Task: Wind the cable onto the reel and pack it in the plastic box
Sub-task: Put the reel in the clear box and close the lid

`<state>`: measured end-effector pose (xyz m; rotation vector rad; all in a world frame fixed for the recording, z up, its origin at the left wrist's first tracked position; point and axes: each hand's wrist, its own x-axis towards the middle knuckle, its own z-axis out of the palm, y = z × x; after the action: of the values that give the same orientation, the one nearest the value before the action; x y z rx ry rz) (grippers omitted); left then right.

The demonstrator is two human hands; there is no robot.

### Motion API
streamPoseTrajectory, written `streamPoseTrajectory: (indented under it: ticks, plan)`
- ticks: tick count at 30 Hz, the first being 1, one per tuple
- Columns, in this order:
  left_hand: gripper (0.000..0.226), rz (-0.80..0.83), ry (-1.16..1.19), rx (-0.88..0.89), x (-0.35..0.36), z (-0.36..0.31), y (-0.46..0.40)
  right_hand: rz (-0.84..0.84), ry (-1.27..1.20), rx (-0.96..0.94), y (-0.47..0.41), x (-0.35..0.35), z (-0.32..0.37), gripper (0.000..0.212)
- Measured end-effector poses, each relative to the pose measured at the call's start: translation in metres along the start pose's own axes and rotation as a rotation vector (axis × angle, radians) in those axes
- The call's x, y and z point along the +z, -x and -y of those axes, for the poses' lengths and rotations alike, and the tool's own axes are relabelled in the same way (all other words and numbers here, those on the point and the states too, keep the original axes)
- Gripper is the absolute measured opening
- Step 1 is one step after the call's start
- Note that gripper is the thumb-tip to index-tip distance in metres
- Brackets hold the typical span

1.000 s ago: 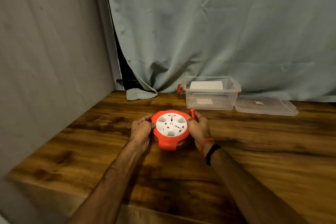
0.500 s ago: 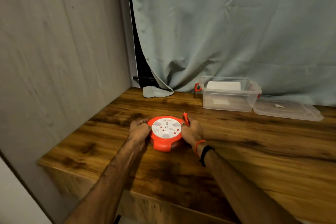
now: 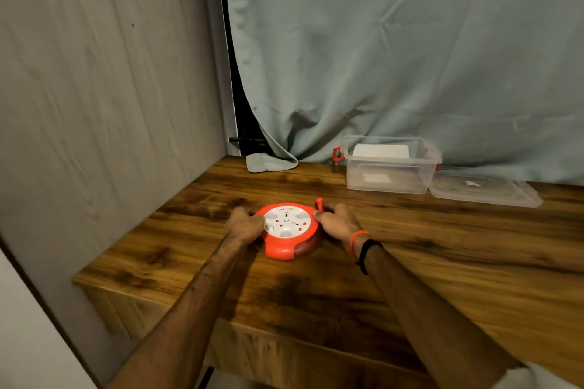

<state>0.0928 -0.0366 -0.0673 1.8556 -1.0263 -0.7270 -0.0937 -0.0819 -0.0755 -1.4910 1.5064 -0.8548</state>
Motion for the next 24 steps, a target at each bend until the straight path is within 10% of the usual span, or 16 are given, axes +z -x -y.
streamPoseTrajectory:
  ticks: [24]
  plan:
    - [0.009, 0.257, 0.236, 0.218, 0.109, -0.136, 0.019, -0.454, -0.049, -0.065, 0.007, -0.199, -0.011, 0.040]
